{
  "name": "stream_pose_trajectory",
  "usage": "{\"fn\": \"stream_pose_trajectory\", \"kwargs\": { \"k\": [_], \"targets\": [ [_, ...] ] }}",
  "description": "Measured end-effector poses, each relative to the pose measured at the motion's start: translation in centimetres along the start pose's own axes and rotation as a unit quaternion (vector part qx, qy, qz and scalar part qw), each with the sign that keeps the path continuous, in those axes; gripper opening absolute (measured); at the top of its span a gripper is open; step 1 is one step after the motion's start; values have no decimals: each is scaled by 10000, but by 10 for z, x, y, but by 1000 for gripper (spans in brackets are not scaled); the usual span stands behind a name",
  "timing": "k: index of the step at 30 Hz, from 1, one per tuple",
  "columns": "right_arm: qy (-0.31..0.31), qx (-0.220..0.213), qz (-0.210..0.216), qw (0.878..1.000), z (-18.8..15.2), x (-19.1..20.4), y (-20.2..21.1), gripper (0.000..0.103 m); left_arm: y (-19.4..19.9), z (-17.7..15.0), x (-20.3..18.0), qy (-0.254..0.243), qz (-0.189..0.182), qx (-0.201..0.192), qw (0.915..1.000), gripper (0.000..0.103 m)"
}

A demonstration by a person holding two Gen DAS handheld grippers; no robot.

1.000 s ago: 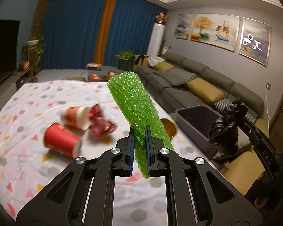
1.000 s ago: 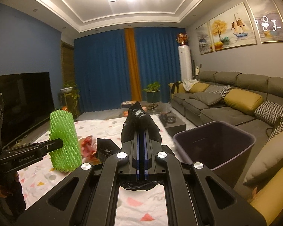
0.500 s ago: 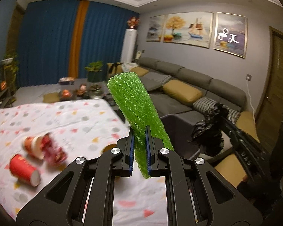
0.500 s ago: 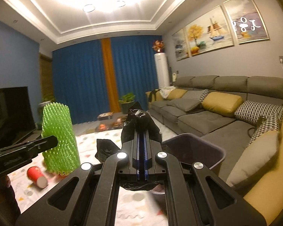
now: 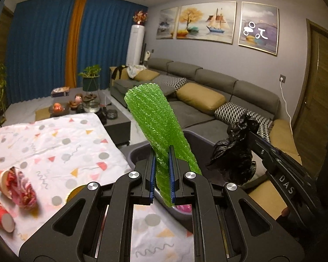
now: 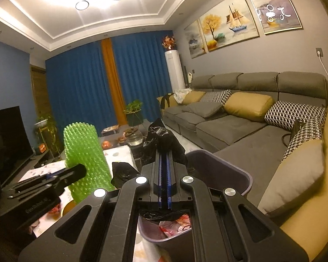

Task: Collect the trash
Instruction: 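Carry the black bag and green net over the grey bin with both tools, then open both tools to drop the black bag and green net into the bin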

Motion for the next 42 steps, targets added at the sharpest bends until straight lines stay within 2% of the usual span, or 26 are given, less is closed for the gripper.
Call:
{"fn": "stream_pose_trajectory", "kwargs": {
  "k": [14,33,36,38,39,40,41,42],
  "targets": [
    [-191,265,-123,9994,-14,-23,-25,5,-60,-19,-14,-98,-90,365,9992,10],
    [-201,535,-176,9982,-23,-25,-44,5,-92,-31,-23,-130,-356,617,9974,11],
    [-261,558,-190,9979,-24,-27,-46,5,-94,-33,-21,-187,-377,612,9972,23],
    [-291,558,-197,9978,-25,-29,-46,5,-92,-33,-18,-152,-366,571,9976,44],
    [-298,562,-203,9978,-24,-31,-46,5,-90,-32,-16,-122,-333,530,9980,50],
    [-307,569,-209,9977,-25,-31,-46,5,-88,-31,-13,-91,-284,480,9984,65],
    [-327,584,-214,9975,-26,-31,-46,5,-83,-28,-10,-32,-266,382,9989,72],
    [-332,595,-217,9974,-27,-31,-46,5,-80,-26,-7,23,-265,304,9992,74]
  ]
}}
Point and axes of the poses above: each gripper's, at about its wrist camera, not at the fingertips, and y roughly against the way its jaws point, x to its left, z to its top, the point moved 10 cm from there along -y, roughly the way its jaws point, and after that the axes turned 8 degrees about z, right-handed, at the moved point
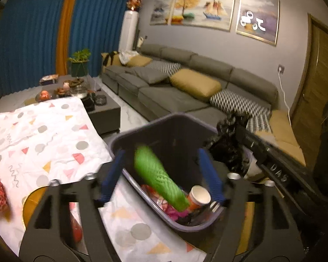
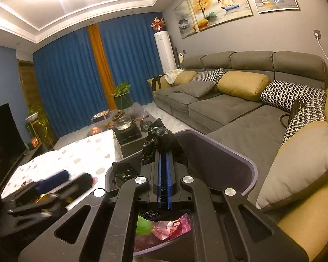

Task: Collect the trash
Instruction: 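Open both tools to drop the black bag and green net into the bin, then move both open tools back toward the remaining cups on the table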

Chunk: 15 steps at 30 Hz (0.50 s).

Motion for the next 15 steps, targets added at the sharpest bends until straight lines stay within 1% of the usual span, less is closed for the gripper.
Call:
{"fn": "stream_pose_trajectory", "kwargs": {
  "k": [2,4,5,6,8,11,13,15],
  "targets": [
    [1,21,-24,10000,1,0,-1,6,7,2,5,74,59,-69,9999,80],
    [-8,51,-23,10000,0,-1,-2,9,14,4,10,133,122,-136,9997,82],
    [-15,57,-21,10000,0,0,-1,16,19,5,13,170,169,-171,9996,84],
    [-11,59,-21,10000,0,1,-1,29,23,6,15,194,190,-202,9994,85],
    [17,-3,-27,10000,1,4,2,41,35,9,19,238,254,-280,9990,88],
    [80,-37,-9,10000,2,10,5,42,56,11,29,307,391,-454,9977,91],
    [81,-59,17,9999,2,12,8,46,68,11,35,352,489,-529,9968,93],
    [92,-112,46,9999,1,18,15,52,83,7,45,428,631,-578,9954,94]
  ]
}}
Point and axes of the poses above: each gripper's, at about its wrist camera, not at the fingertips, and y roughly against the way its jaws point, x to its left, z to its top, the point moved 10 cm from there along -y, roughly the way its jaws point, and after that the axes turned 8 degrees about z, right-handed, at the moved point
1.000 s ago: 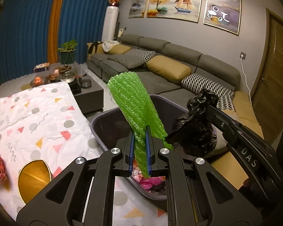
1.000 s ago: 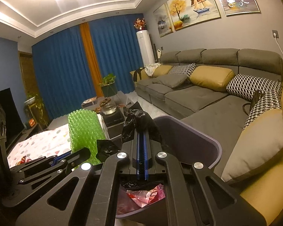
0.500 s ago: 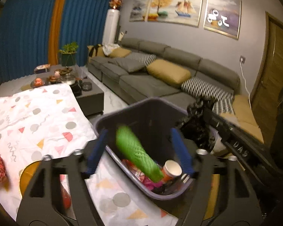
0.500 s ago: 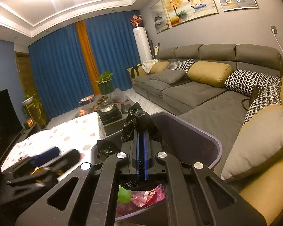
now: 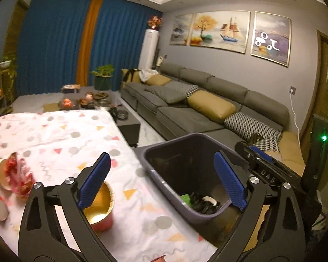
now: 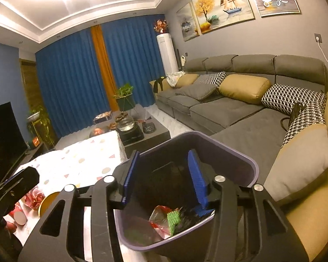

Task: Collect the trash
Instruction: 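Move both open tools back toward the remaining cups on the table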

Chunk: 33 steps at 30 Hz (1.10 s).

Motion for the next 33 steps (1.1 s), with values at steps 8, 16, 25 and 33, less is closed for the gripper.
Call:
{"fn": "stream_pose_trajectory", "kwargs": {
  "k": [8,16,25,33],
  "targets": [
    [128,-123,95,9998,-11,27,26,73,38,-18,54,144,677,-14,9976,96],
    [247,-249,346,9988,-24,67,52,83,78,-35,132,515,1442,69,9882,97],
    [421,-99,705,9966,-56,125,60,85,123,-65,216,845,2197,166,9718,97],
    [575,61,1039,9929,-82,171,57,85,151,-83,279,1147,2712,252,9553,97]
  ]
}}
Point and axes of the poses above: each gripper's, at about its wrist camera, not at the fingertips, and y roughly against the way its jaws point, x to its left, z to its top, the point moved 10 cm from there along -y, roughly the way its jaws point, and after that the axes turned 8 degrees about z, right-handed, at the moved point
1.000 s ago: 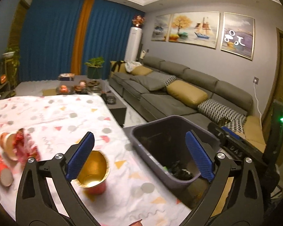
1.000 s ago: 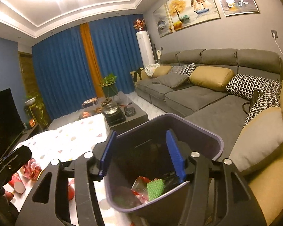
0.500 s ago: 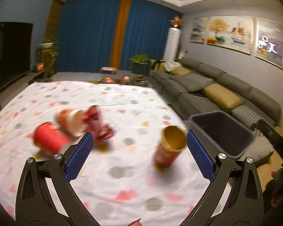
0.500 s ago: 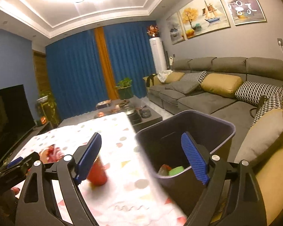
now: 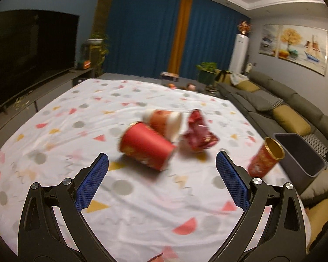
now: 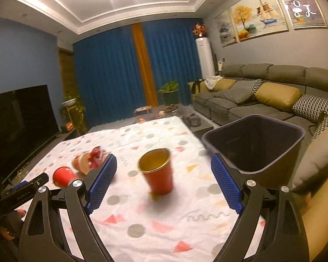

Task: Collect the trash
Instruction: 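Move both open tools back toward the remaining cups on the table, then grasp the large red cup with the left tool while the right tool grasps a red cup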

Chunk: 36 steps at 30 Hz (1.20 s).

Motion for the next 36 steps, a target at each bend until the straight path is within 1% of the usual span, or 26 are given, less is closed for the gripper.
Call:
{"fn": "stream_pose_trajectory", "kwargs": {
  "k": [4,7,9,13,17,19,21,24,33,36],
  "targets": [
    [57,118,120,9998,-9,17,-9,85,-6,0,22,101,105,32,9999,97],
    [62,188,180,9996,-15,26,-15,85,-14,0,27,48,-8,100,9999,97],
    [54,198,196,9996,-16,29,-17,85,-23,-2,25,-99,-192,220,9995,97],
    [16,210,199,9996,-18,32,-19,85,-41,-5,22,-382,-261,383,9982,97],
    [-9,255,211,9995,-20,37,-25,85,-58,-7,18,-364,-454,628,9963,97],
    [-15,247,226,9994,-19,39,-24,85,-64,-9,12,-493,-497,695,9951,97],
    [-12,241,230,9994,-19,41,-25,85,-73,-11,4,-739,-562,743,9929,97],
    [-11,258,238,9994,-19,43,-27,85,-86,-15,-2,-1006,-518,854,9899,97],
    [-13,312,308,9990,-20,50,-33,85,-113,-17,-6,-1290,-460,1025,9853,97],
    [19,323,315,9990,-19,54,-35,85,-120,-19,-8,-1281,-546,1163,9834,97]
  ]
}}
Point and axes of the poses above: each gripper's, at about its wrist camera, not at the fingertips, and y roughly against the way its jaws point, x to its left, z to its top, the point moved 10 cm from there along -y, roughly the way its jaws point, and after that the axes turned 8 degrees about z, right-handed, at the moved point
